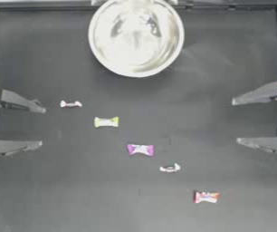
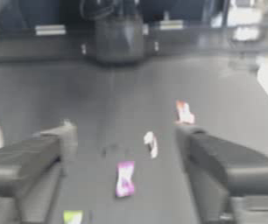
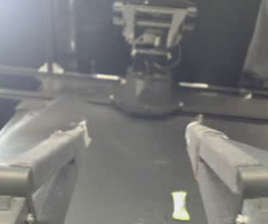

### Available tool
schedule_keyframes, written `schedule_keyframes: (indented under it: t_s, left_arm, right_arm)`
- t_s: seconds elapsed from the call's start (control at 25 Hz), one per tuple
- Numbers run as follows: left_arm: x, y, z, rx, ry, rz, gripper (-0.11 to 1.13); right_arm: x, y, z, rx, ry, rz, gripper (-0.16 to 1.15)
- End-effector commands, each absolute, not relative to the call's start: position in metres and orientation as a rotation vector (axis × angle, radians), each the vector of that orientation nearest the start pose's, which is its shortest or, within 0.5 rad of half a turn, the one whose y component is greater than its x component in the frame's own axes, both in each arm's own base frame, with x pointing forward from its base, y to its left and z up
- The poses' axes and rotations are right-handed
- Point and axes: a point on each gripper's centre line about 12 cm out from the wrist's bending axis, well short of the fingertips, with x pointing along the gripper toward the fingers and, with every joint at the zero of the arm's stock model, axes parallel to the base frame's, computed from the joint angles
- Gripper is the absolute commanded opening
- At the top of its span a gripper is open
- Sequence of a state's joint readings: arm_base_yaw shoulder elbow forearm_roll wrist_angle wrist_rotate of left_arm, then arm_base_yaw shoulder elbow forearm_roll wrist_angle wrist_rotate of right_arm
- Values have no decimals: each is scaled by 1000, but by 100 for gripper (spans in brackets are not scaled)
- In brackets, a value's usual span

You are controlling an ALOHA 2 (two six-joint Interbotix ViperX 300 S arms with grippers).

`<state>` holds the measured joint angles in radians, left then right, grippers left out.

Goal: Put candies in bowl

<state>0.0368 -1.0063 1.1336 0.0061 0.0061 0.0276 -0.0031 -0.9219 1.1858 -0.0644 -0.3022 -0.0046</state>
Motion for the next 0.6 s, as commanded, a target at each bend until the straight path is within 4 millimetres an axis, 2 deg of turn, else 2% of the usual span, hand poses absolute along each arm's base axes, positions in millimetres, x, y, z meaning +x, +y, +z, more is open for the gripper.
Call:
schedule_keyframes:
  t_s: [0.04, 0.24, 0.6]
  left_arm:
    - [200, 22, 284, 9, 282, 108, 101]
    - [200, 56, 273, -23, 506, 255, 101]
    - [204, 89, 259, 43, 741, 336, 102]
  right_arm:
    - [208, 2, 291, -65, -61, 15, 97]
    - [208, 1, 289, -56, -57, 13, 97]
    - [210, 1, 286, -54, -41, 13, 97]
